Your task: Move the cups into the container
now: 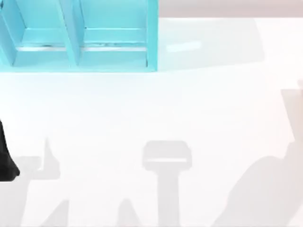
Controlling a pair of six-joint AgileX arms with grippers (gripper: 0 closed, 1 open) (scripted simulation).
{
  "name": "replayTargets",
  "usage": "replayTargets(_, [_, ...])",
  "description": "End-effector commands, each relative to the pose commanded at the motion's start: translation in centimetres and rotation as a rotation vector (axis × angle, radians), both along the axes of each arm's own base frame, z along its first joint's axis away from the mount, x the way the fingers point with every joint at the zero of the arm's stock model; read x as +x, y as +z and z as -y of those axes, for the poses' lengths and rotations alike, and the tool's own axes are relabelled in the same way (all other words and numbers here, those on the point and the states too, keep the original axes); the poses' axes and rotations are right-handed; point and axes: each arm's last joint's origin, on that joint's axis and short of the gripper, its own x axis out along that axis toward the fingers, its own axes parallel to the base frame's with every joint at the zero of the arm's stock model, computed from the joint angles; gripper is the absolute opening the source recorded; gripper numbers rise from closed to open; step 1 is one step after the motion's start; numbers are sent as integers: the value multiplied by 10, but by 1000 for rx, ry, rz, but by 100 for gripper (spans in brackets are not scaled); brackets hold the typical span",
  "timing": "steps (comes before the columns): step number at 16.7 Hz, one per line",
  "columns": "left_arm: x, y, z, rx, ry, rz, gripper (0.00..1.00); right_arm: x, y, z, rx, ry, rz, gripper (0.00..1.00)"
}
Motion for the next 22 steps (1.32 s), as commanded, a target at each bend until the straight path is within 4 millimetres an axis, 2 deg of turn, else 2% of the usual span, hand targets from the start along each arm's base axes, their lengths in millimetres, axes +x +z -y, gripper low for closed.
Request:
replayTargets(12, [0,0,0,0,0,0,100,0,0,0,0,0,0,98])
replayTargets(22, [0,0,0,0,0,0,100,0,1,1,0,-2,0,100])
